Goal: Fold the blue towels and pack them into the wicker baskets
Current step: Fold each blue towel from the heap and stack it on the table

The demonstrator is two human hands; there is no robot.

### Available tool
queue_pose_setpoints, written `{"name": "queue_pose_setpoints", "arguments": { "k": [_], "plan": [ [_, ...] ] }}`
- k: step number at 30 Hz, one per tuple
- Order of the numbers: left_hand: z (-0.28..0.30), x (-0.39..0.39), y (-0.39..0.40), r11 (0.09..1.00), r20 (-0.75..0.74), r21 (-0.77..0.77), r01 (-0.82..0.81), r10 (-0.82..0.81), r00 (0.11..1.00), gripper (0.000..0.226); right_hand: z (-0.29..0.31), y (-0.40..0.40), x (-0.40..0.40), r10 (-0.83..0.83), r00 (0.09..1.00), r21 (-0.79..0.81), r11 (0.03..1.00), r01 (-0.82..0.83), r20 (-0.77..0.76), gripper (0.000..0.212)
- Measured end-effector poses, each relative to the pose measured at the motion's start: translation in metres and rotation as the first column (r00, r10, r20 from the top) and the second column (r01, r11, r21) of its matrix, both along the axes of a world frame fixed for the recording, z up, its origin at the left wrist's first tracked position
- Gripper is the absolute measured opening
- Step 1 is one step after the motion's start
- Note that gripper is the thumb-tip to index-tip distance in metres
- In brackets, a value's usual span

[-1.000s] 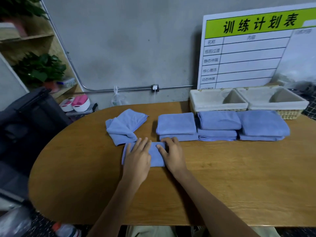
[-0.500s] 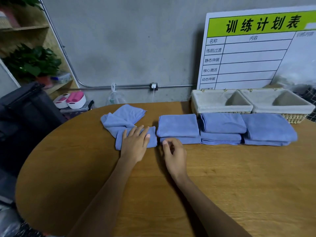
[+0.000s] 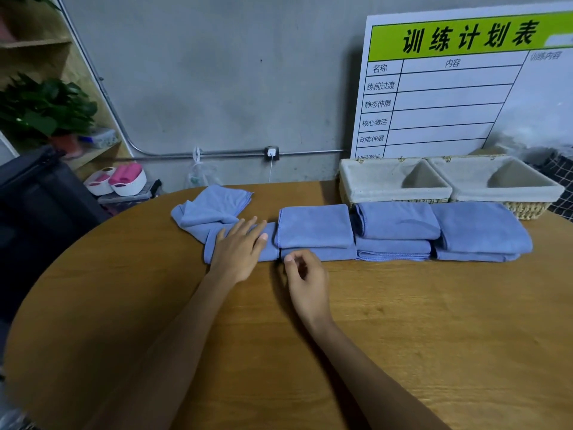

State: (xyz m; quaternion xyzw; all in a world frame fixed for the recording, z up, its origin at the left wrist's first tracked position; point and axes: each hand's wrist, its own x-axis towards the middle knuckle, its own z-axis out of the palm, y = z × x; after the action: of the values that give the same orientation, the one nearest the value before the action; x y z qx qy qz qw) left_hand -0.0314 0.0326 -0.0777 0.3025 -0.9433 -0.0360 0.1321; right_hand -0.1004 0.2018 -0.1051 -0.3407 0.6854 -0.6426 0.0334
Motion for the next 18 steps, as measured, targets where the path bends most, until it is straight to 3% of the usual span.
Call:
{"name": "queue_pose_setpoints", "arguments": {
  "k": [2, 5, 8, 12, 14, 16, 18],
  "plan": [
    [0.013, 0.003, -0.01, 0.999, -0.169, -0.045, -0.02, 0.013, 0.986, 0.047, 0.0, 0.001, 0.0, 0.009, 1.0, -0.011, 1.0, -0.009, 0.013, 0.015],
    [0.029, 0.007, -0.048, 0.979, -0.353, -0.062, -0.192, 0.159, 0.922, 0.034, 0.0, 0.001, 0.001, 0.02, 0.999, 0.002, 1.0, -0.02, 0.031, 0.016],
    [0.031, 0.014, -0.105, 0.937, -0.21, 0.081, -0.341, 0.35, 0.913, 0.043, -0.002, 0.0, 0.002, 0.042, 0.998, 0.004, 0.999, -0.042, 0.046, 0.016],
    [0.019, 0.014, -0.158, 0.937, 0.014, 0.144, -0.319, 0.321, 0.947, 0.031, -0.002, -0.001, 0.0, 0.061, 0.997, 0.004, 0.998, -0.061, 0.04, 0.015],
    [0.02, 0.013, -0.164, 0.941, 0.077, -0.009, -0.338, 0.338, 0.938, 0.019, -0.002, -0.001, 0.0, 0.069, 0.997, 0.018, 0.997, -0.07, 0.033, 0.014],
    [0.03, 0.014, -0.159, 0.916, 0.145, -0.182, -0.357, 0.384, 0.912, 0.021, -0.002, 0.0, 0.001, 0.07, 0.997, 0.034, 0.997, -0.071, 0.025, 0.012],
    [0.038, 0.02, -0.158, 0.894, 0.041, -0.228, -0.386, 0.405, 0.913, 0.025, -0.001, 0.0, 0.001, 0.065, 0.998, 0.042, 0.997, -0.066, 0.017, 0.011]
  ]
}}
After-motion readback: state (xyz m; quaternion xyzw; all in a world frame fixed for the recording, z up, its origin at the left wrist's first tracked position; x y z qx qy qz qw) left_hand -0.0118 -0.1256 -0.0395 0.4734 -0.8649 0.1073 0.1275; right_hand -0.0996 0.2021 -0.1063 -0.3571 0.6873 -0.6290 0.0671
